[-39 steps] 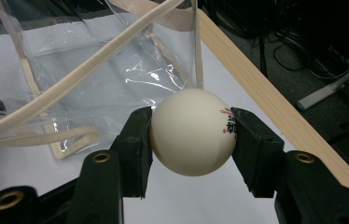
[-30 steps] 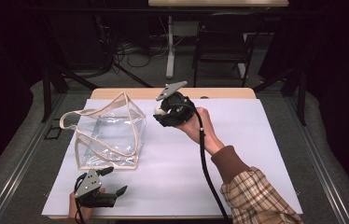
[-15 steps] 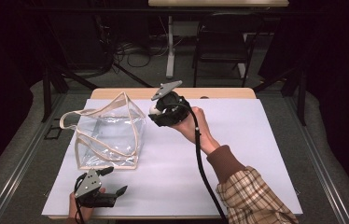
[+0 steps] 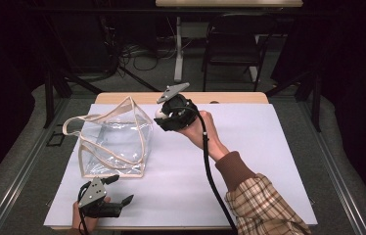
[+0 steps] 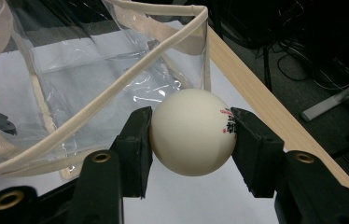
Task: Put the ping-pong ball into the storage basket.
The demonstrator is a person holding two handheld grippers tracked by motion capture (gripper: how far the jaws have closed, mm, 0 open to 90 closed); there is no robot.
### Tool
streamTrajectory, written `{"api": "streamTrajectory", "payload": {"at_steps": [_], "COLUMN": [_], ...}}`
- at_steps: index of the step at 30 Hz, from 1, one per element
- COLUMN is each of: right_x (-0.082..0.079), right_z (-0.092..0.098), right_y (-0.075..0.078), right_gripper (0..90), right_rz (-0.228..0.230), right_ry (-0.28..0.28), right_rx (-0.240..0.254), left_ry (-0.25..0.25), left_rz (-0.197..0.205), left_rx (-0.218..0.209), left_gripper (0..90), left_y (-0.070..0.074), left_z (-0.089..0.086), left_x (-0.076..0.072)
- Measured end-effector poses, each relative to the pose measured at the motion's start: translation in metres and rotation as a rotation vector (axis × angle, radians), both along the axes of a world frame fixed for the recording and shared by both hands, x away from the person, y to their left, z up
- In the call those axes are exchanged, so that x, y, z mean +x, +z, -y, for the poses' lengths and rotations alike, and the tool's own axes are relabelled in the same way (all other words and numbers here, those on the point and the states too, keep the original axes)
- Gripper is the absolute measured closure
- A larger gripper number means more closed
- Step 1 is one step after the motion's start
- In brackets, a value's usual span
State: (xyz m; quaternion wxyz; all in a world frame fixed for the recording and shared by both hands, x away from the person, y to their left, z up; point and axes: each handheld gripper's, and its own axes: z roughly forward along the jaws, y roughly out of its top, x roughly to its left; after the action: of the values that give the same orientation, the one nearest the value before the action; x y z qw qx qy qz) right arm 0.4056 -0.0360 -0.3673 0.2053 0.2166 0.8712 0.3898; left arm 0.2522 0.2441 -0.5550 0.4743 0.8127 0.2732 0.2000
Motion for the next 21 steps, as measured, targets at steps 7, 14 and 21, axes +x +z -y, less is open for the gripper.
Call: {"api": "streamTrajectory", "payload": {"at_steps": [7, 14, 21], "right_x": [-0.002, -0.003, -0.004], "right_z": [-0.003, -0.006, -0.013], "right_y": [0.004, 0.007, 0.01], "right_gripper": [51.1, 51.1, 51.1], "right_rz": [0.008, 0.016, 0.022], "right_ry": [0.0, 0.007, 0.018], "right_rx": [0.002, -0.002, 0.0], "left_ry": [-0.002, -0.001, -0.004], "left_rz": [0.002, 0.0, 0.002], "left_rx": [-0.003, -0.001, -0.003], "left_gripper": [16.0, 16.0, 16.0], "left_y": [0.0, 0.0, 0.0], "left_z": [0.0, 0.0, 0.0], "left_x": [0.0, 0.0, 0.0]}}
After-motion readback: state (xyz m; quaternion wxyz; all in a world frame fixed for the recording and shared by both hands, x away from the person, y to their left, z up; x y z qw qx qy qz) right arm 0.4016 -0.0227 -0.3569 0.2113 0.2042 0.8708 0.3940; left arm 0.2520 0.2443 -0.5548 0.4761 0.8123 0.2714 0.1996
